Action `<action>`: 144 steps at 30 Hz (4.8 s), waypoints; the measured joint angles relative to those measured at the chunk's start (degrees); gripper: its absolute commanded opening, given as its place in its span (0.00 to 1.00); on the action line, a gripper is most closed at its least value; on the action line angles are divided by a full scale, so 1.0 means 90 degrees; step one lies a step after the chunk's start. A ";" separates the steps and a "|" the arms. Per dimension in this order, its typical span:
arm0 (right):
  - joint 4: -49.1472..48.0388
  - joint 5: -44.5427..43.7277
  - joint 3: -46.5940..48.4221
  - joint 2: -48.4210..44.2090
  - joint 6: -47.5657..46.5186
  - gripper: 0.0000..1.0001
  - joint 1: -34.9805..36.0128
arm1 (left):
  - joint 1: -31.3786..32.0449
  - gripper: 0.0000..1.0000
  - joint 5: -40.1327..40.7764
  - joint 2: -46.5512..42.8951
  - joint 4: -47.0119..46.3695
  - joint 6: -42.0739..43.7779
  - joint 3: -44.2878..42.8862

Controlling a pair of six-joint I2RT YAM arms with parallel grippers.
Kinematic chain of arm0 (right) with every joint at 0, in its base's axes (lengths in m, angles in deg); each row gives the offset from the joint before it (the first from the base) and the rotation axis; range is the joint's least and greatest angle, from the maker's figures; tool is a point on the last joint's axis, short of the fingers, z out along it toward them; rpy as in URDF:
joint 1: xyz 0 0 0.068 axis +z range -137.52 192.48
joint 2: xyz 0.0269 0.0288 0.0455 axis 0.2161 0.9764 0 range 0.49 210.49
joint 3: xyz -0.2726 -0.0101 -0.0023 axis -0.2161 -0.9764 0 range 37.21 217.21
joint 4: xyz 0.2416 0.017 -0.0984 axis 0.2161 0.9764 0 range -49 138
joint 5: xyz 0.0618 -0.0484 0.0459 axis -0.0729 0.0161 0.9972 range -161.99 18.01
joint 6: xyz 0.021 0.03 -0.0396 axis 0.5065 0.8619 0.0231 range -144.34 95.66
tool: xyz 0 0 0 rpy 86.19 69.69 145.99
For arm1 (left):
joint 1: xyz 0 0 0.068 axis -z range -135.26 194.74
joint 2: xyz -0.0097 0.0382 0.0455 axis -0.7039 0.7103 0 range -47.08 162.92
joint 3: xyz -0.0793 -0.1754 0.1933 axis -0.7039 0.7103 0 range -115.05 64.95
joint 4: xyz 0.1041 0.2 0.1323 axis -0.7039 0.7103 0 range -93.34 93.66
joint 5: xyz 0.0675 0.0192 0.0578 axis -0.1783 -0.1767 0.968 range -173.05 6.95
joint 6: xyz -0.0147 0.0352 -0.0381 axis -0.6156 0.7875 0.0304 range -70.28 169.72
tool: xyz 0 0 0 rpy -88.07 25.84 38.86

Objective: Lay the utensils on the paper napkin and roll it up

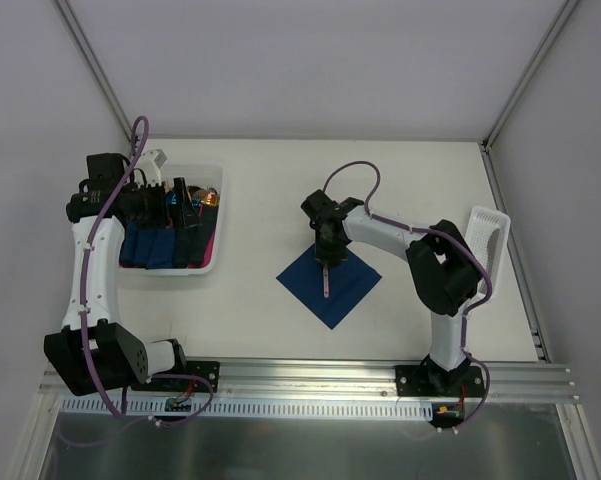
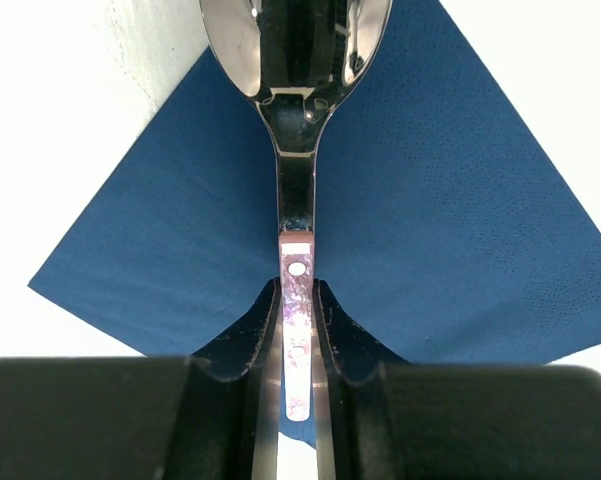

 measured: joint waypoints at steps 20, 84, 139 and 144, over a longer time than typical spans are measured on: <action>-0.0053 -0.0002 -0.0063 0.0085 -0.0022 0.15 0.0000 | 0.0000 0.99 -0.0002 0.0002 0.0000 -0.0002 0.0000; 0.0743 -0.1902 -0.1355 -0.1787 -0.3033 0.27 -0.6987 | 0.0000 0.99 -0.0578 0.0291 0.0041 0.0253 -0.0435; -0.1732 -0.2584 -0.1877 -0.0940 -0.4867 0.44 -0.6829 | 0.0002 0.99 -0.1251 0.1049 0.0172 0.0187 -0.1304; -0.1746 -0.2737 -0.1775 -0.0726 -0.4979 0.47 -0.6773 | 0.0002 0.99 -0.1328 0.1049 0.0172 0.0185 -0.1326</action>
